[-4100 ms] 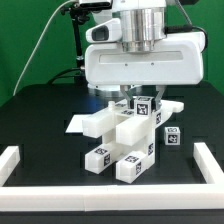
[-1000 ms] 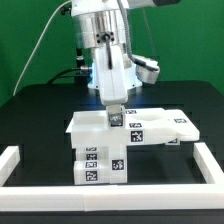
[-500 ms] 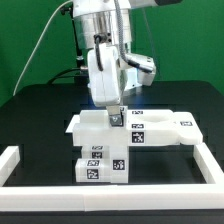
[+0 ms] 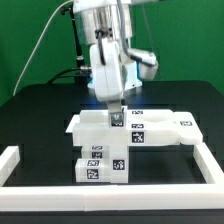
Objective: Assemble chair
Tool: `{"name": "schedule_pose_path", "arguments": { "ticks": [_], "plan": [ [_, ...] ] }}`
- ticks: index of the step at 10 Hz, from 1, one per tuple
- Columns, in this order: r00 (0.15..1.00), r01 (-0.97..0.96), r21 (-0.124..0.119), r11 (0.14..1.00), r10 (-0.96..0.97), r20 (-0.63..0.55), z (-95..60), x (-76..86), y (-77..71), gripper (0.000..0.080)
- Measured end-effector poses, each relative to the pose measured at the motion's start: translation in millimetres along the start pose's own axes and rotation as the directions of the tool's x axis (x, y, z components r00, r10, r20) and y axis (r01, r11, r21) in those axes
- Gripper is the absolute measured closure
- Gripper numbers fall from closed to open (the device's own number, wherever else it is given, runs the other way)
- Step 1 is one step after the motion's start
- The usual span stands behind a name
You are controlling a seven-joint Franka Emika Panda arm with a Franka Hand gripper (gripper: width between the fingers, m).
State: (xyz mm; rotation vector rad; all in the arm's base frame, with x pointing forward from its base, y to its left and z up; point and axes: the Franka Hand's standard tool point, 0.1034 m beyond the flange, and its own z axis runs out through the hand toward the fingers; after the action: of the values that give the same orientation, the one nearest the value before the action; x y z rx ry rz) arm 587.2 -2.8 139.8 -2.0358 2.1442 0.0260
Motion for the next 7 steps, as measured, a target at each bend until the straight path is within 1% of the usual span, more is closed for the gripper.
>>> {"name": "schedule_pose_path", "arguments": {
  "ticks": [1, 2, 4, 7],
  "plan": [
    [1.0, 0.001, 0.018, 1.0, -0.002, 0.019, -20.4, -5.6, 0.7, 0.0155],
    [0.999, 0.001, 0.016, 1.0, -0.001, 0.034, -30.9, -11.5, 1.7, 0.015],
    [1.0, 0.004, 0.011, 1.0, -0.004, 0.028, -24.3, -9.4, 3.0, 0.015],
    [1.0, 0.005, 0.01, 1.0, -0.005, 0.027, -23.5, -9.5, 3.4, 0.015]
  ]
}}
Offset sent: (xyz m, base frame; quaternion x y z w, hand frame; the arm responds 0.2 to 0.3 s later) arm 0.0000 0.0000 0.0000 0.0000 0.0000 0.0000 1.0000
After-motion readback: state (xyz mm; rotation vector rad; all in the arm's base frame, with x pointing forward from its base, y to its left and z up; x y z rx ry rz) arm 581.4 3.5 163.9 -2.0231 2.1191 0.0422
